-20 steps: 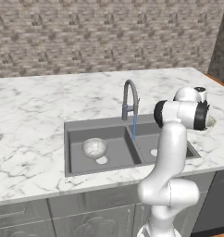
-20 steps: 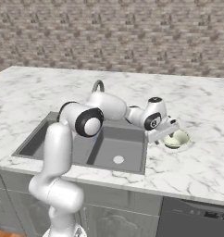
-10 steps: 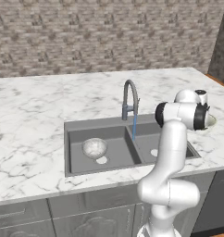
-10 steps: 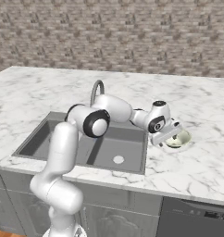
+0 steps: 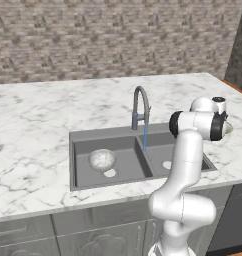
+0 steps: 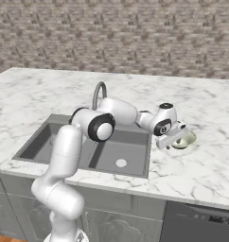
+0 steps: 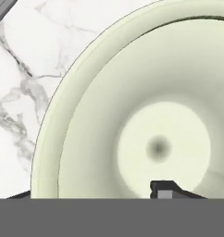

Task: Rinse each bowl for a few seconds and place them down in the sink or on the counter.

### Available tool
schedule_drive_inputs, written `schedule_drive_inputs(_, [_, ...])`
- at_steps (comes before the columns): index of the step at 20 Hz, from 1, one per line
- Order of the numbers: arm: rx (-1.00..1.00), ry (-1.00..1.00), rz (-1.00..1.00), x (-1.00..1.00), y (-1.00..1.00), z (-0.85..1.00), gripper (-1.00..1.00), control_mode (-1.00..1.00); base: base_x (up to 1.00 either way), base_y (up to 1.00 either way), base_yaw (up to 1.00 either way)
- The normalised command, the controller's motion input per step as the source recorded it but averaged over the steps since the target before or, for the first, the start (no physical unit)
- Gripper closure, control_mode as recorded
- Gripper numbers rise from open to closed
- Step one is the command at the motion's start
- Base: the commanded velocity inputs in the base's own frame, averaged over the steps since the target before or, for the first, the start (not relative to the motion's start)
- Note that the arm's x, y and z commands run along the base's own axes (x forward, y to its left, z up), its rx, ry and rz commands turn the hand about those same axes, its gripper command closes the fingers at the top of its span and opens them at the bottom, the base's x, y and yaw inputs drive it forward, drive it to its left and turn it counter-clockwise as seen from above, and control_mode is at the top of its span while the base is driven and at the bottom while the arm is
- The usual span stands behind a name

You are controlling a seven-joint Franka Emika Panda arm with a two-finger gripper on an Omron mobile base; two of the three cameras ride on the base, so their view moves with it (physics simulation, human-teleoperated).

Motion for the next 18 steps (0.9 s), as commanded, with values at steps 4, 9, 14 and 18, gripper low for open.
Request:
schedule_drive_inputs(4, [0.0,0.0,0.01,0.0,0.0,0.04,1.0,-1.0,0.0,0.0,0.0])
schedule_drive_inputs(9, [0.0,0.0,0.12,-0.2,0.0,0.31,1.0,-1.0,0.0,0.0,0.0])
schedule_drive_inputs(14, [0.0,0.0,0.22,-0.53,0.03,0.59,1.0,-1.0,0.0,0.0,0.0])
schedule_drive_inputs(18, [0.0,0.0,0.37,-0.71,0.36,0.39,1.0,-1.0,0.0,0.0,0.0])
